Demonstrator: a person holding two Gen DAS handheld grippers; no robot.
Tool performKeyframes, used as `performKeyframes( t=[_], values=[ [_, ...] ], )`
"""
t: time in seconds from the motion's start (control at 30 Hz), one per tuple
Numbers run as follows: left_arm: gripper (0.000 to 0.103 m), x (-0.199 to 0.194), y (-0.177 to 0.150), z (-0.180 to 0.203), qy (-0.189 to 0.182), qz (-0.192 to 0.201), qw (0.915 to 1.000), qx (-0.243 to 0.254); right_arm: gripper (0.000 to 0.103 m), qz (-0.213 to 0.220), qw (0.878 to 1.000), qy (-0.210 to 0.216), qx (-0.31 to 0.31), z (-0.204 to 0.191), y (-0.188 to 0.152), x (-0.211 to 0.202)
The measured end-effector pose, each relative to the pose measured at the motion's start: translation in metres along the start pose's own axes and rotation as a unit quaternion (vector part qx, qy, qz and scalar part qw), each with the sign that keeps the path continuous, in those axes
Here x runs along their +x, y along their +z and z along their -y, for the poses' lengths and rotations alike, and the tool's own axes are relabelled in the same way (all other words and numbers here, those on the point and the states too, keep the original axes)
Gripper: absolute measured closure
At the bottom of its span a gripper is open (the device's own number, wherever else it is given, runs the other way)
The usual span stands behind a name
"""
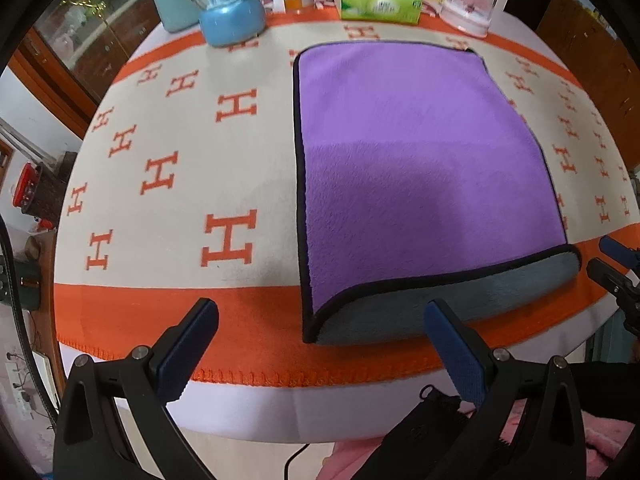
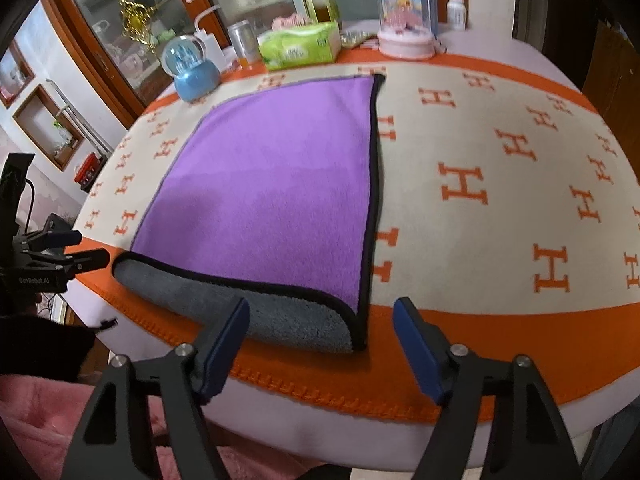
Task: Fold towel
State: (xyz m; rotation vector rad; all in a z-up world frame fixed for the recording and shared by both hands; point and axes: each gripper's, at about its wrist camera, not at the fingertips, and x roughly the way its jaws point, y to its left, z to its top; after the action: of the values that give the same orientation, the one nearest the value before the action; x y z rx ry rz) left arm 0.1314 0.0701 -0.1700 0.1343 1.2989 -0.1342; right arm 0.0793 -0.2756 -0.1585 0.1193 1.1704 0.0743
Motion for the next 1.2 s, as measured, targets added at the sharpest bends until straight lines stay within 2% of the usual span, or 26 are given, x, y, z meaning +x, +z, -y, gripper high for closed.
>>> performKeyframes(
  t=[0.17, 0.3, 0.5, 0.67, 0.8, 0.93, 1.2],
  values=[
    [0.001, 0.019, 0.004, -0.006, -0.014, -0.026, 0.9995, -0.006, 0.044, -0.02, 1.0, 0.009, 0.014, 0.007, 0.0, 0.014],
    [0.001, 0.029, 0.005, -0.01, -0.028, -0.043, 0.9986, -0.015, 0.048, -0.028, 0.999, 0.015, 0.023, 0.01, -0.002, 0.019],
    [0.001, 0.04, 0.004, -0.011, -0.043, -0.053, 0.9975, -0.018, 0.056, -0.035, 0.999, 0.019, 0.028, 0.013, -0.003, 0.025],
    [0.006, 0.045, 0.003, -0.005, -0.055, -0.051, 0.997, -0.015, 0.063, -0.037, 0.999, 0.023, 0.029, 0.013, -0.005, 0.028],
    [0.014, 0.045, 0.003, -0.009, -0.066, -0.052, 0.9962, -0.023, 0.067, -0.035, 0.999, 0.023, 0.028, 0.013, -0.006, 0.026],
    [0.033, 0.045, -0.002, -0.012, -0.073, -0.052, 0.9954, -0.034, 0.071, -0.034, 0.999, 0.022, 0.026, 0.013, -0.007, 0.025],
    [0.055, 0.04, -0.009, -0.018, -0.08, -0.046, 0.9946, -0.048, 0.077, -0.032, 0.999, 0.021, 0.017, 0.012, -0.009, 0.023]
  ],
)
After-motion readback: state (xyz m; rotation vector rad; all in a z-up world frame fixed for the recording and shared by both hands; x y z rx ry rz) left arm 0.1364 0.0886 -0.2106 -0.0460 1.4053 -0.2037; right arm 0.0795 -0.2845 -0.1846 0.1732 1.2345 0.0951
